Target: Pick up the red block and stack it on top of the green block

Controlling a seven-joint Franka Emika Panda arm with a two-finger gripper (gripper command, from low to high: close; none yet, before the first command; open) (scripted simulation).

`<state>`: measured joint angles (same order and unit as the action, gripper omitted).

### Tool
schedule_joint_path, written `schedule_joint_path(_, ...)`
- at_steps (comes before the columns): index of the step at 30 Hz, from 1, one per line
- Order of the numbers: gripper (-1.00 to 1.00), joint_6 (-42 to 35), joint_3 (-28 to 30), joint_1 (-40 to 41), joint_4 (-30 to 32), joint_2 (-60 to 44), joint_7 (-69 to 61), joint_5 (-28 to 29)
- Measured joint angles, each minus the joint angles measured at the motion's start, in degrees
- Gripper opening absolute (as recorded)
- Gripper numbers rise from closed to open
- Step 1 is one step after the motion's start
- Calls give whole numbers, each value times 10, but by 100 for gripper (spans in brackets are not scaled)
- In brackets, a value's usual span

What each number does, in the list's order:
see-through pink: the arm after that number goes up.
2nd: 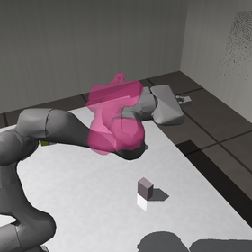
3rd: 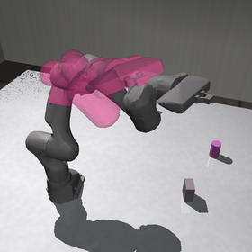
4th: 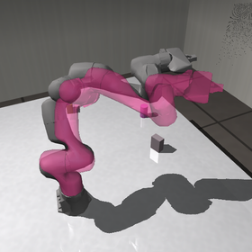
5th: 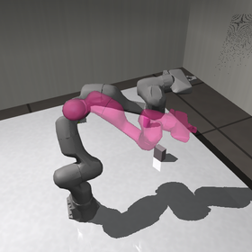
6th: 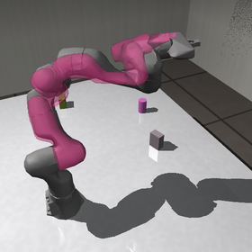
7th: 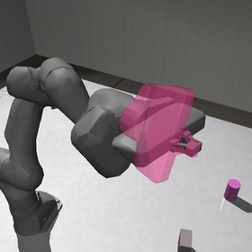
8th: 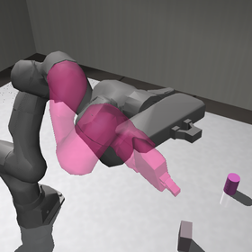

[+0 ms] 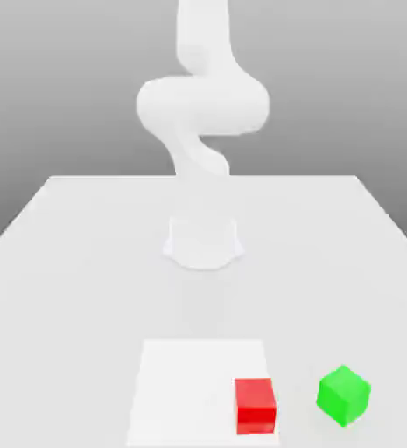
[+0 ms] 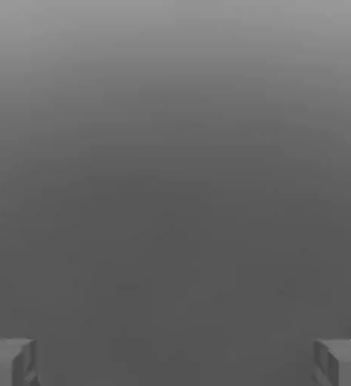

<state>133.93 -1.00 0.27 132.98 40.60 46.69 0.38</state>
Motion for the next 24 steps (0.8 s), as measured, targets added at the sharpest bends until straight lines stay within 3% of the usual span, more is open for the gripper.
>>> schedule_joint_path(24,0,208,-54,-17,112,-501,75,27)
